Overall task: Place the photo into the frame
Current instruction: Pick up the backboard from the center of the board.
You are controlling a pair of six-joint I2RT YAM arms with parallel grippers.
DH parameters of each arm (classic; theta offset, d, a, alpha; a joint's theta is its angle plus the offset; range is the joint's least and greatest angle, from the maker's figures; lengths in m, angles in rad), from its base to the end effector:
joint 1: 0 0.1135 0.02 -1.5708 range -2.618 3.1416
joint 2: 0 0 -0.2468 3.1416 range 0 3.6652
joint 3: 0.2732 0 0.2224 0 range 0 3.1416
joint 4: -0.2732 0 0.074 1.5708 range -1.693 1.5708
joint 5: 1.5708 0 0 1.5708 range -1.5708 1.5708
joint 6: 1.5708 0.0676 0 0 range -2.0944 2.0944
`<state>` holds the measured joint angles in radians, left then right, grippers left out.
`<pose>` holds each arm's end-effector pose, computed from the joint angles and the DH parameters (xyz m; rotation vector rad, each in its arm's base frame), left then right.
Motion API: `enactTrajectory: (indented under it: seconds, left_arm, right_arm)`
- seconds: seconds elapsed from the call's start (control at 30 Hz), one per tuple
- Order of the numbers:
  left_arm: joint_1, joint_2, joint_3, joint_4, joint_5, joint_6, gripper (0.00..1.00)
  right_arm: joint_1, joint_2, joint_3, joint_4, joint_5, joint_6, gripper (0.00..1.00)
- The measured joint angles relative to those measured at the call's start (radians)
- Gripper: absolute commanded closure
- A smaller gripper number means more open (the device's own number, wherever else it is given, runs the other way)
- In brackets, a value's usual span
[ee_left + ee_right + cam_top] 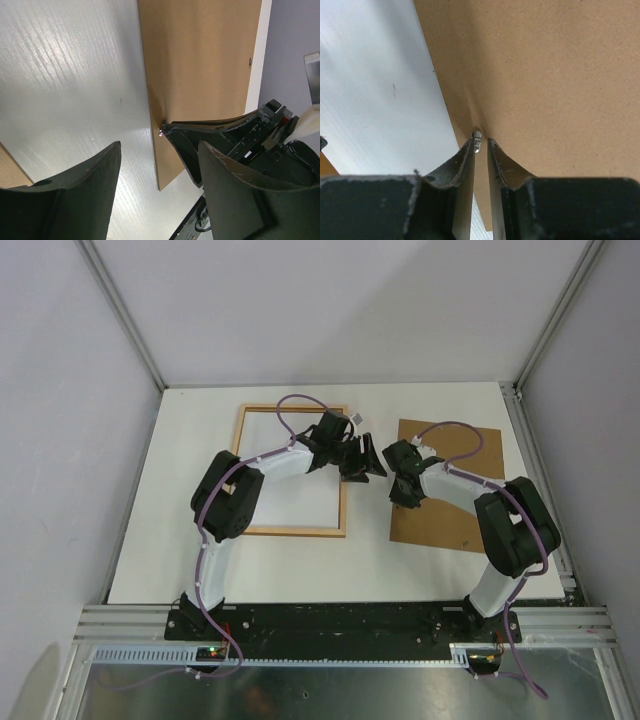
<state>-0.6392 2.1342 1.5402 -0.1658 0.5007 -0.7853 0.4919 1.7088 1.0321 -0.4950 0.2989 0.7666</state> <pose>0.3494 -0.3002 0.1602 0.0939 2.5851 -1.2191 0.2847 0.1300 0.1429 0.4422 2.6107 -0.0072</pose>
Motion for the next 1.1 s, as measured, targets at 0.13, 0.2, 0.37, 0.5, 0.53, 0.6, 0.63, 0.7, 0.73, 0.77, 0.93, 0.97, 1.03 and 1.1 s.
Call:
enactTrajectory:
  seconds: [0.13,0.2,0.37,0.5,0.53,0.6,0.63,0.7,0.73,0.77,0.93,0.97,1.03,1.1]
  left_arm:
    - [0.0,0.0,0.0,0.0,0.0,0.0,0.34]
    - [0.001,0.0,0.0,0.0,0.0,0.0,0.34]
    - [0.001,0.0,0.0,0.0,0.0,0.0,0.35]
    - [0.001,0.002,0.0,0.0,0.001,0.0,0.36]
    - [0.001,0.004,0.0,0.0,0.001,0.0,0.36]
    - [0.001,0.008,0.0,0.0,0.0,0.0,0.36]
    - [0.001,0.01,0.0,0.0,0.001,0.0,0.36]
    - [0.001,0.013,0.0,0.0,0.001,0.0,0.36]
    - [0.001,0.013,0.0,0.0,0.001,0.0,0.36]
    - [0.001,0.014,0.0,0.0,0.0,0.0,0.36]
    - [0.001,0.015,0.0,0.0,0.001,0.0,0.37]
    - [0.001,0.017,0.0,0.0,0.001,0.0,0.37]
    - [0.001,0.021,0.0,0.0,0.001,0.0,0.37]
    - [0.001,0.024,0.0,0.0,0.001,0.0,0.37]
  right_arm:
    - [0.0,0.003,0.0,0.002,0.009,0.001,0.77]
    - [0.0,0.005,0.0,0.006,0.011,0.001,0.77]
    - [0.0,0.012,0.0,0.018,0.012,0.003,0.76]
    - [0.0,0.016,0.0,0.023,0.012,0.003,0.76]
    - [0.001,0.016,0.0,0.024,0.013,0.003,0.76]
    - [0.002,0.017,0.0,0.025,0.014,0.003,0.76]
    - [0.002,0.017,0.0,0.026,0.015,0.003,0.76]
    - [0.003,0.018,0.0,0.027,0.017,0.003,0.76]
    - [0.004,0.019,0.0,0.028,0.018,0.003,0.76]
    - [0.005,0.019,0.0,0.029,0.02,0.003,0.76]
    - [0.016,0.023,0.0,0.03,0.038,0.002,0.77]
    - [0.018,0.023,0.0,0.03,0.042,0.002,0.77]
    - [0.023,0.025,0.001,0.03,0.052,0.001,0.77]
    - [0.028,0.028,0.002,0.029,0.064,-0.001,0.78]
